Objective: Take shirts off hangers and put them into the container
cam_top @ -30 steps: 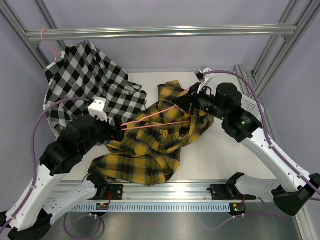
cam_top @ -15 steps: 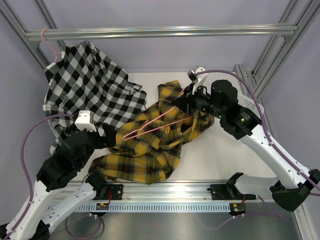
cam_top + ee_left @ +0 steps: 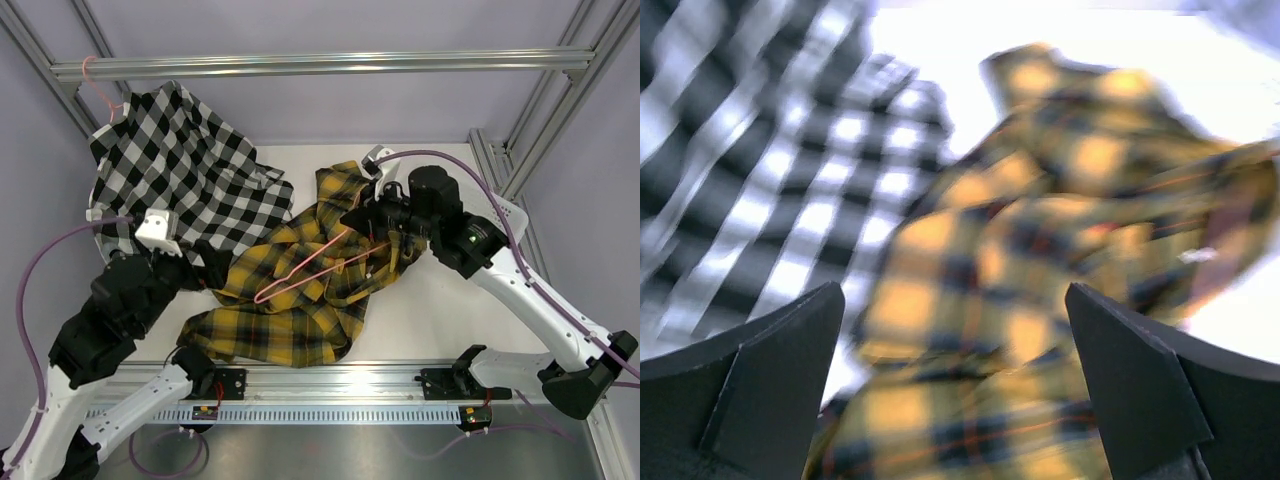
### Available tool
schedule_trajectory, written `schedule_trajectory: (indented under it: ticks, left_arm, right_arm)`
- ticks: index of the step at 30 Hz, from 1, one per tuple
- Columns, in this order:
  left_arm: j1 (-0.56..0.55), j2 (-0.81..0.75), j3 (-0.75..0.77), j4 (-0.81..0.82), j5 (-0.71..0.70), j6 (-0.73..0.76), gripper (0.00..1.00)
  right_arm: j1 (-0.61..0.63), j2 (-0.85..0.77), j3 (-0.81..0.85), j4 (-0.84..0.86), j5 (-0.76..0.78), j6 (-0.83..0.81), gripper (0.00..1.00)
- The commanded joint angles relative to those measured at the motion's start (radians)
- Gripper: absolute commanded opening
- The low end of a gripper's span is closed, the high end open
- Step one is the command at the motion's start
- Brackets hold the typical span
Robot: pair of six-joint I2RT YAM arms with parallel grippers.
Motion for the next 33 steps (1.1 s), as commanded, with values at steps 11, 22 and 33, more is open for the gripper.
schedule_trajectory:
  ticks: [11,22,33]
  left_arm:
    - [-0.007,0.456,0.297,0.079,0.784,0.094,0.99]
    - [-0.019,0.458,0.214,-0.024,0.724,0.14,0.8]
    - [-0.019,0.424,0.204,-0.106,0.628,0.172,0.0]
  right_arm:
    - [0.084,0.109,0.11,0.075,-0.014,-0.042,0.0]
    - [0.084,0.164,0.199,0.088,0.044,-0.04,0.0]
    - [0.084,0.172,0.193,0.085,0.043,-0.04,0.0]
